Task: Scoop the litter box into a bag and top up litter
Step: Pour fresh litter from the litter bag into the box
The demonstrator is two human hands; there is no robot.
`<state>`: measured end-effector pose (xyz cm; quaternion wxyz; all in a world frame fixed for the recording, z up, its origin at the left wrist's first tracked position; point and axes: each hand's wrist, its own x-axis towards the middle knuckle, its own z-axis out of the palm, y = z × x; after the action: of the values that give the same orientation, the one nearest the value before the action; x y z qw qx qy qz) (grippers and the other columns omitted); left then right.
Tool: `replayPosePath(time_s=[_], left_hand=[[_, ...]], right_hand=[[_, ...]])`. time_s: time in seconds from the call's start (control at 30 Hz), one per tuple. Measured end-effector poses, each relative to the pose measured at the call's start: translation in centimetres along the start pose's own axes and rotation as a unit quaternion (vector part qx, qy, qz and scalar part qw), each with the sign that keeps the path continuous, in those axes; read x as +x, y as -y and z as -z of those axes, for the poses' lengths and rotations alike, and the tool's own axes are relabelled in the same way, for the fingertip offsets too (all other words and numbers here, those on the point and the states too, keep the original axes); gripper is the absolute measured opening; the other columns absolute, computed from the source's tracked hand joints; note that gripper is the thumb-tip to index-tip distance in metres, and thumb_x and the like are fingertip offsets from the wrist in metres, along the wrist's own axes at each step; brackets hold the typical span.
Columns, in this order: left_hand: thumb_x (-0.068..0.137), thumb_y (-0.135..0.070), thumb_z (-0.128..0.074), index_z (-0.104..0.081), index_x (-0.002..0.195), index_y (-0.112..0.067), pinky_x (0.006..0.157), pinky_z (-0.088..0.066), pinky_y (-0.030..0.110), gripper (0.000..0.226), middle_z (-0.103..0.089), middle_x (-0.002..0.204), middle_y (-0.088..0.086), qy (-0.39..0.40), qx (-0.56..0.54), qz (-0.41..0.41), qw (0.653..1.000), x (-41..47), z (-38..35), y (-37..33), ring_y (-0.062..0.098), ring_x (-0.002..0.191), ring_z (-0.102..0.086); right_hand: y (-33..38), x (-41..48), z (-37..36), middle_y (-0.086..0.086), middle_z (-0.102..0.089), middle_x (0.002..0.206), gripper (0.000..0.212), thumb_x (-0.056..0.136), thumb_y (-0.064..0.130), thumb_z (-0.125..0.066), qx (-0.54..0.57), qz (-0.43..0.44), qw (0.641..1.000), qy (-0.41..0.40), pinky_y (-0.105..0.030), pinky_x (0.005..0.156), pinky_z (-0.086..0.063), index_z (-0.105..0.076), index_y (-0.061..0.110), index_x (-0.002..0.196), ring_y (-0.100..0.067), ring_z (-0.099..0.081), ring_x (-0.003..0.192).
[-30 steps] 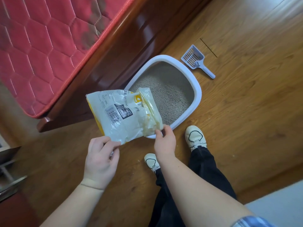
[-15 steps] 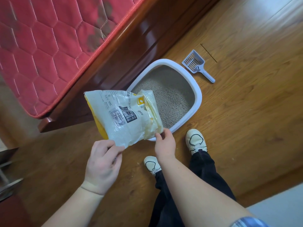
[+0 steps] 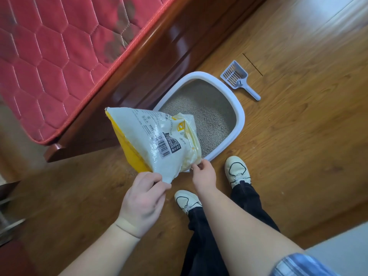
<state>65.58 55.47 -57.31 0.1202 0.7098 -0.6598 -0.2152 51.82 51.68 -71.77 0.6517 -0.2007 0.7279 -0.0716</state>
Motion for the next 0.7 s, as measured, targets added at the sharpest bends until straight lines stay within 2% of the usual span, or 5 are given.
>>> replayPosePath(time_s=[0.1, 0.23, 0.37, 0.5, 0.7], left_hand=[[0.085, -0.005, -0.056, -0.065, 0.094, -0.014, 0.077, -0.043, 0.028, 0.016, -0.049, 0.095, -0.002, 0.019, 0.021, -0.047, 0.998, -0.5, -0.1, 0.1, 0.027, 0.086, -0.052], [0.082, -0.002, -0.059, -0.070, 0.090, -0.009, 0.081, -0.040, 0.024, 0.015, -0.050, 0.094, -0.001, 0.007, 0.039, -0.041, 0.998, -0.7, -0.3, 0.1, 0.027, 0.085, -0.052], [0.078, 0.003, -0.063, -0.072, 0.087, -0.006, 0.084, -0.038, 0.021, 0.016, -0.049, 0.093, -0.002, 0.001, 0.047, -0.045, 0.998, -0.8, -0.1, -0.1, 0.026, 0.084, -0.051], [0.076, 0.005, -0.064, -0.073, 0.085, -0.005, 0.083, -0.038, 0.021, 0.016, -0.048, 0.092, -0.002, -0.003, 0.047, -0.049, 0.998, -0.8, -0.2, -0.5, 0.026, 0.082, -0.051], [0.080, 0.001, -0.061, -0.063, 0.096, -0.018, 0.072, -0.043, 0.031, 0.024, -0.048, 0.093, -0.003, -0.011, 0.021, -0.069, 0.997, -1.1, -0.5, -0.7, 0.027, 0.082, -0.052]], right_hand=[[0.1, 0.3, -0.1, -0.006, -0.070, 0.085, 0.006, 0.092, 0.014, -0.057, 0.020, -0.001, 1.000, 0.000, -0.026, 0.064, -0.045, -0.063, 0.013, 0.091, -0.019, -0.058, 0.072], [0.2, 0.4, -0.5, -0.010, -0.071, 0.089, 0.006, 0.089, 0.014, -0.057, 0.033, 0.007, 0.999, 0.006, -0.045, 0.085, -0.056, -0.062, 0.018, 0.088, -0.032, -0.068, 0.091], [0.4, 0.4, -0.4, -0.004, -0.071, 0.089, 0.013, 0.092, 0.014, -0.055, 0.049, 0.010, 0.999, 0.011, -0.041, 0.085, -0.055, -0.064, 0.023, 0.091, -0.028, -0.068, 0.092], [0.6, 0.5, -0.6, 0.001, -0.072, 0.086, 0.016, 0.092, 0.012, -0.055, 0.095, 0.002, 0.995, 0.019, -0.045, 0.090, -0.057, -0.065, 0.024, 0.089, -0.021, -0.071, 0.090], [0.6, 1.0, -0.9, 0.005, -0.073, 0.085, 0.016, 0.088, 0.015, -0.055, 0.113, 0.009, 0.993, 0.027, -0.047, 0.091, -0.057, -0.066, 0.027, 0.090, -0.019, -0.071, 0.088]])
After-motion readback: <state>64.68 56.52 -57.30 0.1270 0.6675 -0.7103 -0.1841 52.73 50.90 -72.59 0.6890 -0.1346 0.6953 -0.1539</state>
